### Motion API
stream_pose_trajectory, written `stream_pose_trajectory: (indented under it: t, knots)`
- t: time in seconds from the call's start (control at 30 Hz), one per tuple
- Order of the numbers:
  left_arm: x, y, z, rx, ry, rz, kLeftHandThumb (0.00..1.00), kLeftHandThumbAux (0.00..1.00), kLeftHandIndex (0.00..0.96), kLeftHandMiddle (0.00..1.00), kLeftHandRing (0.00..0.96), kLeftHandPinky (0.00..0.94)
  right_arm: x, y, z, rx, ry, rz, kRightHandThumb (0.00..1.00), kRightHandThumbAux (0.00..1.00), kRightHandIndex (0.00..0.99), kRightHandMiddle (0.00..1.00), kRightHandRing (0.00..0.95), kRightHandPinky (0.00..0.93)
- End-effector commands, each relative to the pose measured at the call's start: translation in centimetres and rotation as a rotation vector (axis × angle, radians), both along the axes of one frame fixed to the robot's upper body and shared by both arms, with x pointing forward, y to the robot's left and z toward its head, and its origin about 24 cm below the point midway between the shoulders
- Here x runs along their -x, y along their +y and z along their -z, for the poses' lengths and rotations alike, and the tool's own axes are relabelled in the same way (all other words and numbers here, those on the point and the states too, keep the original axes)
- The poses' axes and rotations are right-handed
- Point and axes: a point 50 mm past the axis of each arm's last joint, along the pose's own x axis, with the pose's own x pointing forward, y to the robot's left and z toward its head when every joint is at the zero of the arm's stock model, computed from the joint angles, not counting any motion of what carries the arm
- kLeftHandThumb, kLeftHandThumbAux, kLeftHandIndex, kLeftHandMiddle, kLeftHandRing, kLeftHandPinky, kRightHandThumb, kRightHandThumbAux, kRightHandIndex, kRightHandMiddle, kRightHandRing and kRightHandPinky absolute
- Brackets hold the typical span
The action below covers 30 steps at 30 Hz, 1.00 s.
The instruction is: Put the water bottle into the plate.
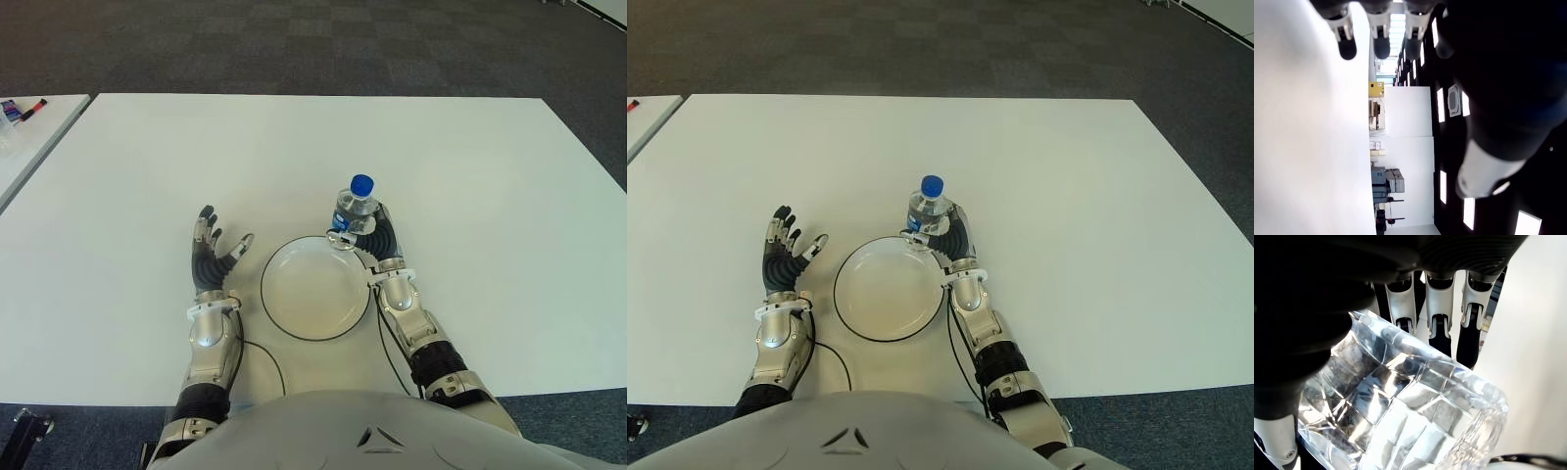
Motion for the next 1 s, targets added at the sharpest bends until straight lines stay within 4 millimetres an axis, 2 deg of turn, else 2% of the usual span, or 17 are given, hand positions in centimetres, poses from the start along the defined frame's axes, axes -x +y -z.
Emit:
stream_pose_trajectory:
  t: [0.03, 0.83, 1.0]
  knots:
    - [1.6, -0.3, 2.1, 0.007, 0.141, 0.003, 0.072, 0.861, 0.026, 0.001, 0.000, 0.016, 0.1, 0.3, 0.1, -0.020, -0.012, -0.032, 0.954, 0.658, 0.388, 0.507, 0.509, 0.847]
    - [1.6, -0.7, 1.6, 0.003, 0.147, 0.000, 0.044, 0.882, 0.024, 0.000, 0.000, 0.023, 1.2, 0.7, -0.2, 0.007, -0.050, -0.109, 0.954, 0.657, 0.388, 0.505, 0.519, 0.854]
    - [1.4, -0.7, 1.8, 0.015, 0.160, 0.002, 0.063, 0.874, 0.024, 0.000, 0.000, 0.019, 1.2, 0.7, -0.2, 0.025, -0.047, -0.107, 0.954, 0.657, 0.388, 0.506, 0.522, 0.857]
